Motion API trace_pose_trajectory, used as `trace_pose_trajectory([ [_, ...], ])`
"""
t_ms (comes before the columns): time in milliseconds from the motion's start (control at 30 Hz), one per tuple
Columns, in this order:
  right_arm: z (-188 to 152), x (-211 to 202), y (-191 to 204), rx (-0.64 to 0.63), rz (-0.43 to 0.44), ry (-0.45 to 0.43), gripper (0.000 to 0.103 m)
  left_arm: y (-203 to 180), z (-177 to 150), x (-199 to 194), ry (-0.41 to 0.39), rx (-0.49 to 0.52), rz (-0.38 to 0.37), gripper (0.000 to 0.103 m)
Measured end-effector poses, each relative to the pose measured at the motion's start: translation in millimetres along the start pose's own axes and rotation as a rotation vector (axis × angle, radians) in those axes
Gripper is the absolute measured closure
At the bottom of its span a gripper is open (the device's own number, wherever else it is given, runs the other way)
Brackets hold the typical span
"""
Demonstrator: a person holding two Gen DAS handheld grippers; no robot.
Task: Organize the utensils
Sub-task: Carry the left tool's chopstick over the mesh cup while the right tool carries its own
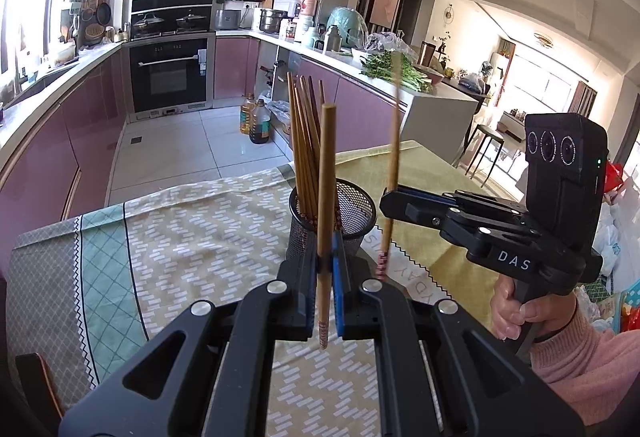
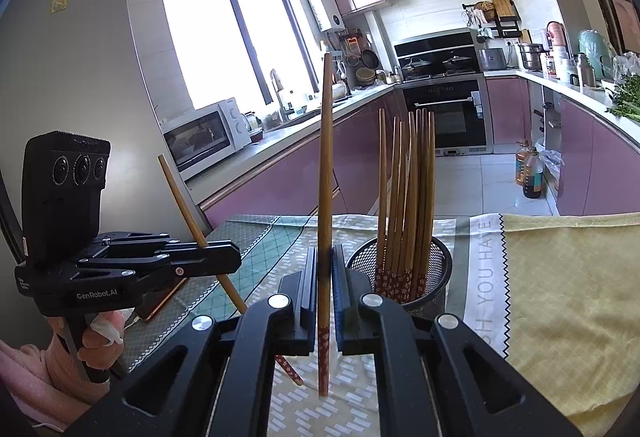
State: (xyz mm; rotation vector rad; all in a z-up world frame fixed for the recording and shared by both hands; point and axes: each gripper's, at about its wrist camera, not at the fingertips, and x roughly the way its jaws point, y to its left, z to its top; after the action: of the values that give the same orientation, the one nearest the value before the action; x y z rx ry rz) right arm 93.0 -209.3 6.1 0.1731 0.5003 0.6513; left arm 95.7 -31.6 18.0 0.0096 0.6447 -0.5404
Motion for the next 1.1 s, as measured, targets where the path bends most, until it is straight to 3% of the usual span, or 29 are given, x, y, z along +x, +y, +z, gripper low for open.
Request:
trace_pose_trajectory([
  [400, 14.4, -7.1, 0.0, -0.035, -0.024, -0.022, 0.097, 1.5, 13.1, -1.3, -0.015, 0.017, -0.003, 0.096],
  [1100, 46.6, -22.1, -2.2, -0.086, -0.063, -0.074, 0.097, 3.6, 52.3, -15.0, -0.111, 0.038, -0.03, 0.096],
])
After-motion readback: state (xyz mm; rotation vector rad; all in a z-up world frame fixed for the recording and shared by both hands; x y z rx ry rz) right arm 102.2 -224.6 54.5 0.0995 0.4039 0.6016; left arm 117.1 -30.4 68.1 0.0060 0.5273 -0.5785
